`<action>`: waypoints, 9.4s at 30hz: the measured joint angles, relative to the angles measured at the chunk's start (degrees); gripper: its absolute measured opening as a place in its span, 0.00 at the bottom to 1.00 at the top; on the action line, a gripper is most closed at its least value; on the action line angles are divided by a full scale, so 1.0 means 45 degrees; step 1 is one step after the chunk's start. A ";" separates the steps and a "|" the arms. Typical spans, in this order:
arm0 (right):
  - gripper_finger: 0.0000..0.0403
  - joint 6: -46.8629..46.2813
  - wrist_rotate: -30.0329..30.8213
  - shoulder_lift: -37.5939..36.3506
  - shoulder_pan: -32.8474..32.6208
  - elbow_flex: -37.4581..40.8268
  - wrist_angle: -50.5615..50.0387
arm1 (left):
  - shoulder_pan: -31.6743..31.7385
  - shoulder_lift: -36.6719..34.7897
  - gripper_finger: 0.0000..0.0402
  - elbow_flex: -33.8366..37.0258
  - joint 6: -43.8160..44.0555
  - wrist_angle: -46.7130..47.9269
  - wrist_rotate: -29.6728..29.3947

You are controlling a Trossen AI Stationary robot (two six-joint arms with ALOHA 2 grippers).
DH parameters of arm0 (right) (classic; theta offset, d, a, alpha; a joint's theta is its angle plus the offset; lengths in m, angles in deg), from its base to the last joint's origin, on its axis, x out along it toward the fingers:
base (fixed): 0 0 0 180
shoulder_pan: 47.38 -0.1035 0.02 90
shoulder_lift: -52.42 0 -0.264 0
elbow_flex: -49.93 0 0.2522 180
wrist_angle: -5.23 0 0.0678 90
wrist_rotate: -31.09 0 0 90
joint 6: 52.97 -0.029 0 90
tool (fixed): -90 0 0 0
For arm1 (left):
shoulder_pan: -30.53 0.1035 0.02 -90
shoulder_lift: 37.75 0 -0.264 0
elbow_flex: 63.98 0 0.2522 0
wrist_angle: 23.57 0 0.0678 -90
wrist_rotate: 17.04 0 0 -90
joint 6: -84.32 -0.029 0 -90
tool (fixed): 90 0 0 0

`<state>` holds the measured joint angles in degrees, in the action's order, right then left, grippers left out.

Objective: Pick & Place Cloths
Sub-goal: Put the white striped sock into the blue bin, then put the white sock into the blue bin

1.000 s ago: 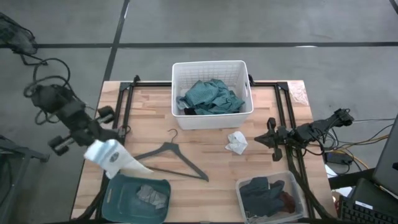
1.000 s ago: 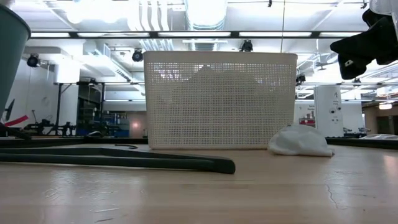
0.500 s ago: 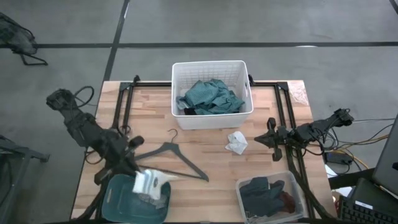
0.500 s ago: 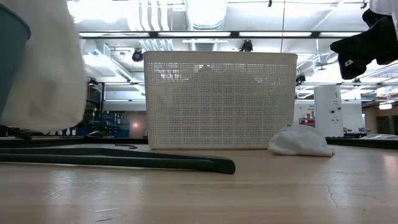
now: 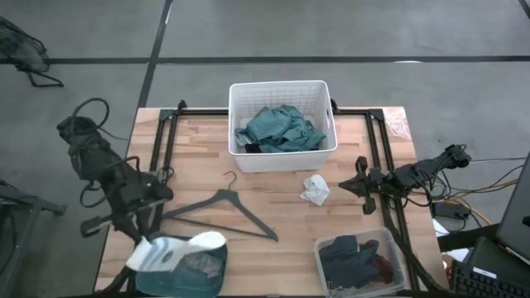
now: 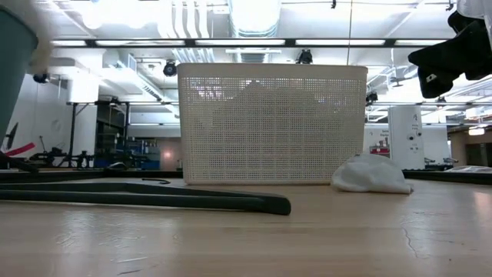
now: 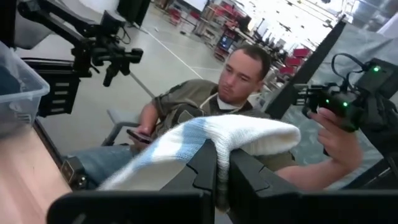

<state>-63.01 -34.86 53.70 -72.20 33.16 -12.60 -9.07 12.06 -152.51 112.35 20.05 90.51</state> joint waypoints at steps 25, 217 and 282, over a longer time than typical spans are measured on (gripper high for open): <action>0.02 0.0028 -0.0004 0.0000 0.0001 0.0000 0.0000 | -0.0279 0.2209 0.05 0.4194 0.5664 -0.0091 -0.1409; 0.34 -0.5001 0.2926 1.0762 0.0759 -0.9991 -0.6666 | 0.7868 0.0367 0.63 1.0694 -0.3225 -1.3073 -0.1766; 0.02 -0.3996 -0.3377 1.8853 0.2977 -1.3122 -0.6200 | 0.7320 0.0831 0.63 1.0849 -0.2897 -1.3063 -0.1880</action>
<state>-80.99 -50.05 138.53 -58.80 -25.89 -40.50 23.87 15.80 -103.69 99.32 -38.74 82.05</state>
